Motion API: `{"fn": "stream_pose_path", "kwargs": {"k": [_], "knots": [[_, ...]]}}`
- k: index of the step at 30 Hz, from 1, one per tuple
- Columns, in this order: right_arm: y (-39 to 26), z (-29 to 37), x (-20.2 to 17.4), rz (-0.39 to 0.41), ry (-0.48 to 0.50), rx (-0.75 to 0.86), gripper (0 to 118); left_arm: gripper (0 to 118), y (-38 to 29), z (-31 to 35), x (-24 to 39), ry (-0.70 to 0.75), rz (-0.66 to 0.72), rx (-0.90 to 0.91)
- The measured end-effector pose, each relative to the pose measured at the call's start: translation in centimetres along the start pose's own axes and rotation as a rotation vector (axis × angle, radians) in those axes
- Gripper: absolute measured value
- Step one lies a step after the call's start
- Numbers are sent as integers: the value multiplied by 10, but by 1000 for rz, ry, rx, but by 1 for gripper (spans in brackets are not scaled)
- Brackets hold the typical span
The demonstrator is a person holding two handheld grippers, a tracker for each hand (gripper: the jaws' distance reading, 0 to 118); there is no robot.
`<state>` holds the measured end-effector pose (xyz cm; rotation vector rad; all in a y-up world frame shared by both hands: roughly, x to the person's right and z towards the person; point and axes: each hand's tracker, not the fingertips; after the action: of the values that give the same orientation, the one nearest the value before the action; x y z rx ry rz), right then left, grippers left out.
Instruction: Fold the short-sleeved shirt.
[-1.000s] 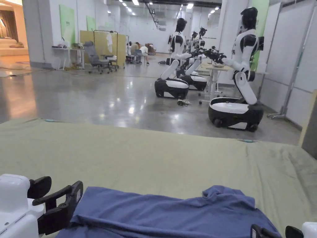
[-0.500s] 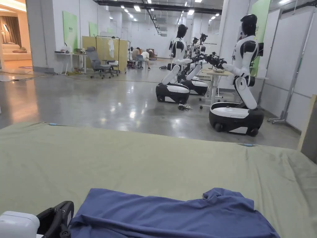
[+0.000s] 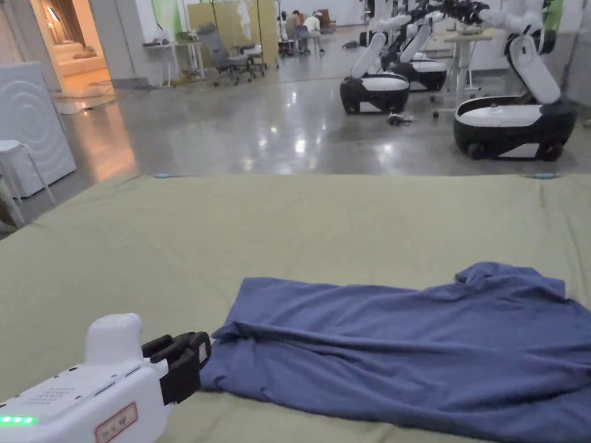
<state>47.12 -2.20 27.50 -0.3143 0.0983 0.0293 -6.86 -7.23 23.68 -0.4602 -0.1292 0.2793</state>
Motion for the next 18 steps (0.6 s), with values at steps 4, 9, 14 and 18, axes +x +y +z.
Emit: {"fn": "stream_pose_path", "kwargs": {"k": [4,9,14,18], "knots": [[-7,1,-1,-11,9,-36,0,63,-20,-53,-35,-5,137,-115],[-12,0,8,-1,-20,-82,0,62,-19,-104,-49,107,74,-233],[-15,1,22,-81,-49,-108,0,53,-22,-136,-57,143,62,-376],[-18,-3,32,-128,-55,-131,0,13,-11,-141,-45,111,-26,-407]]}}
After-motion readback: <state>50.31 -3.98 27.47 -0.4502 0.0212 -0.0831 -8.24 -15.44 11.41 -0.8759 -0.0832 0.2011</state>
